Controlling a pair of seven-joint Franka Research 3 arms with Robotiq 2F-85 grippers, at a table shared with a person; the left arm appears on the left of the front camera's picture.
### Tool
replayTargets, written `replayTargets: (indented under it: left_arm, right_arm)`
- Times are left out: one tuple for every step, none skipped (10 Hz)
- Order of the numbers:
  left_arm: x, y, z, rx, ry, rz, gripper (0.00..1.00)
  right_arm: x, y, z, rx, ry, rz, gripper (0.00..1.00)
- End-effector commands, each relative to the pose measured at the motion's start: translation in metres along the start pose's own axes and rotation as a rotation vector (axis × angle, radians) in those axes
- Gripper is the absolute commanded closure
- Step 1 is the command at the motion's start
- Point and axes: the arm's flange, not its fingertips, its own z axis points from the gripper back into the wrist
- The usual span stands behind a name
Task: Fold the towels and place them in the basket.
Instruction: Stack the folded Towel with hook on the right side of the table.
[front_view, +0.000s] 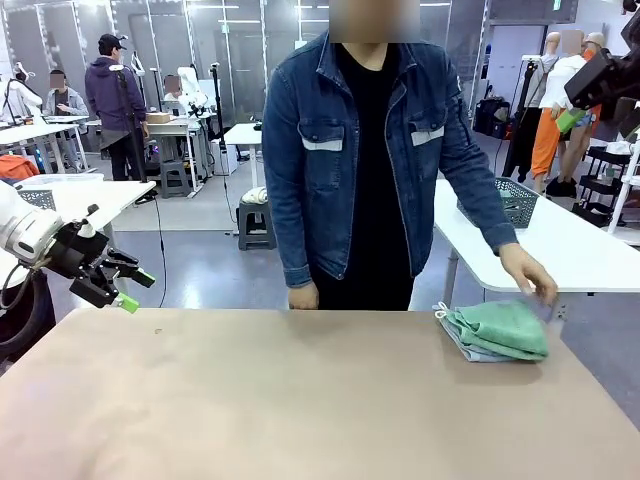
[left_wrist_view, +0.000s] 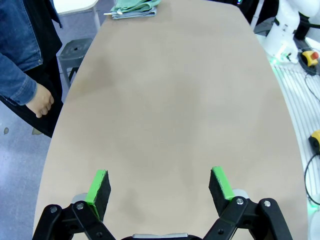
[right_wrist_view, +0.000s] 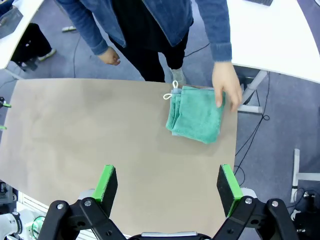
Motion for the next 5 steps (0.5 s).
replayTargets:
  left_arm:
    - [0.0010,0.0007,-0.0005,0.007,0.004,-0.001,0.00]
    - [0.0010,0.0007,-0.0005,0.007,0.004,-0.001,0.00]
    - [0.0010,0.0007,-0.0005,0.007,0.004,-0.001,0.00]
    - [0.0010,0.0007,-0.0005,0.007,0.004,-0.001,0.00]
    - [0.0010,0.0007,-0.0005,0.007,0.004,-0.001,0.00]
  right_arm:
    - [0.0016,0.0006,0.0010,-0.002,0.008,-0.001,0.00]
    - [0.0016,0.0006,0.0010,-0.002,0.008,-0.001,0.00]
    - [0.0016,0.0006,0.0010,-0.002,0.008,-0.001,0.00]
    - [0.0016,0.0006,0.0010,-0.002,0.008,-0.001,0.00]
    - [0.0016,0.0006,0.0010,-0.002,0.008,-0.001,0.00]
